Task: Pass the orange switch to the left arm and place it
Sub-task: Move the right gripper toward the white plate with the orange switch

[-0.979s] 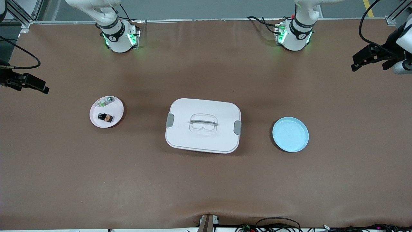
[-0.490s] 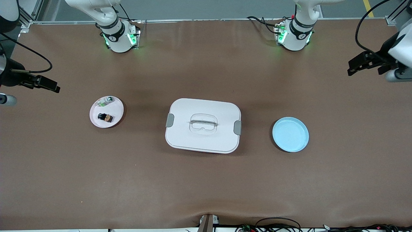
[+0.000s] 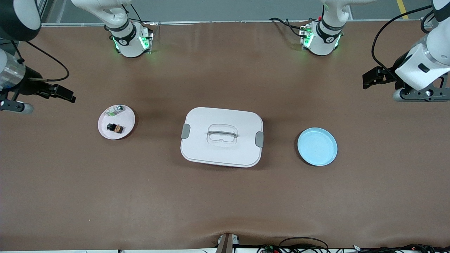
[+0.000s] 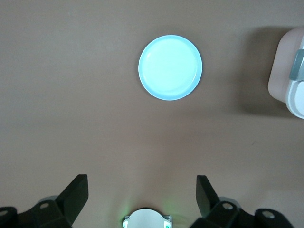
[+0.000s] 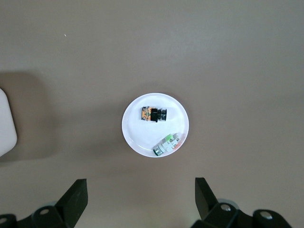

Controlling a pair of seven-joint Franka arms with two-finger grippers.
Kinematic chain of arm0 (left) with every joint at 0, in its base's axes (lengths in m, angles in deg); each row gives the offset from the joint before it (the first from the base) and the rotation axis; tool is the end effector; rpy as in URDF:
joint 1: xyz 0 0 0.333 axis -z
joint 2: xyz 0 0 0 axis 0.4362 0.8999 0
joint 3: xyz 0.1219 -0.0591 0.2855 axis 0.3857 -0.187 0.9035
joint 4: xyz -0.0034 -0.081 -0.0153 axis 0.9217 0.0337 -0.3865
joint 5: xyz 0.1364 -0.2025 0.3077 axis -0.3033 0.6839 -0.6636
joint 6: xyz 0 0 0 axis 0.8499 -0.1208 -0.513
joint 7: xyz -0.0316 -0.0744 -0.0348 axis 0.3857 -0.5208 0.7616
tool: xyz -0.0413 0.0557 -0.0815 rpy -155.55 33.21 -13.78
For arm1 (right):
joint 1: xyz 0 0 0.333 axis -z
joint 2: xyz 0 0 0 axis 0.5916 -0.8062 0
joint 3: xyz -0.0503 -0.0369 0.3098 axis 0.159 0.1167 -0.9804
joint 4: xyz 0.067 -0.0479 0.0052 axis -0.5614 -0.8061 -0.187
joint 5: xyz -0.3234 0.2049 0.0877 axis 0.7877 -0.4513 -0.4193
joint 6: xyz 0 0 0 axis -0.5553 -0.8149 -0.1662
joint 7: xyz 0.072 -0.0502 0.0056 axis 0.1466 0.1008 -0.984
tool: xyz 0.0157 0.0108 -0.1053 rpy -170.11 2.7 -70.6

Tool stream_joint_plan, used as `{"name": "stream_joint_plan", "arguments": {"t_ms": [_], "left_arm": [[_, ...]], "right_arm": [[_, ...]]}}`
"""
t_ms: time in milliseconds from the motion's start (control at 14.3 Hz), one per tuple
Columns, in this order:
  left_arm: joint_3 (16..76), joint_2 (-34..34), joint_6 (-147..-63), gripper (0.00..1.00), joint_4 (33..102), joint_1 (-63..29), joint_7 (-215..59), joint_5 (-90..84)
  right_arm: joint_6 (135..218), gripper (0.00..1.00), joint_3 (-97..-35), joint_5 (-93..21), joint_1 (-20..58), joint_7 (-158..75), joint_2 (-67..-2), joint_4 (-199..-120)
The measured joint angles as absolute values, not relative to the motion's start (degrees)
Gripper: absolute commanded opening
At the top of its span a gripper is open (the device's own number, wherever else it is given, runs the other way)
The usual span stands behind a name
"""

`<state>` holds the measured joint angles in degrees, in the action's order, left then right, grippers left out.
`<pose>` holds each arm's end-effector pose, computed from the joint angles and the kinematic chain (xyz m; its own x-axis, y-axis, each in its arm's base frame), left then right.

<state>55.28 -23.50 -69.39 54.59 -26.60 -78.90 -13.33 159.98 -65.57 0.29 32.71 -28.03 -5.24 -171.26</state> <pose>0.5429 -0.0759 0.6189 0.9907 -0.0421 -0.1292 -0.0461 -0.9985 -0.0279 0.5183 -0.0213 0.5281 0.9783 -0.1843 -0.0947 -0.1866 -0.9823 -0.0154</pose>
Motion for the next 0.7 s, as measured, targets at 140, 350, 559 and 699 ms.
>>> {"name": "stream_joint_plan", "arguments": {"t_ms": [140,350,559,699], "left_arm": [[55.4,-23.5,-69.4,1.0,54.0,-26.8,-79.0,-13.3],[55.8,-23.2,-69.4,1.0,53.4,-27.3,-79.0,-13.3],[55.8,-22.6,-69.4,1.0,52.5,-27.3,-79.0,-13.3],[55.8,-22.3,-69.4,1.0,52.3,-27.4,-79.0,-13.3]], "right_arm": [[162.8,1.0,-65.6,0.3,32.7,-28.0,-2.9,-176.8],[166.0,1.0,-65.6,0.3,32.7,-28.0,-1.8,-181.9],[169.7,1.0,-65.6,0.3,32.7,-27.9,-1.7,-186.1],[171.2,1.0,-65.6,0.3,32.7,-27.9,-1.8,-188.1]]}}
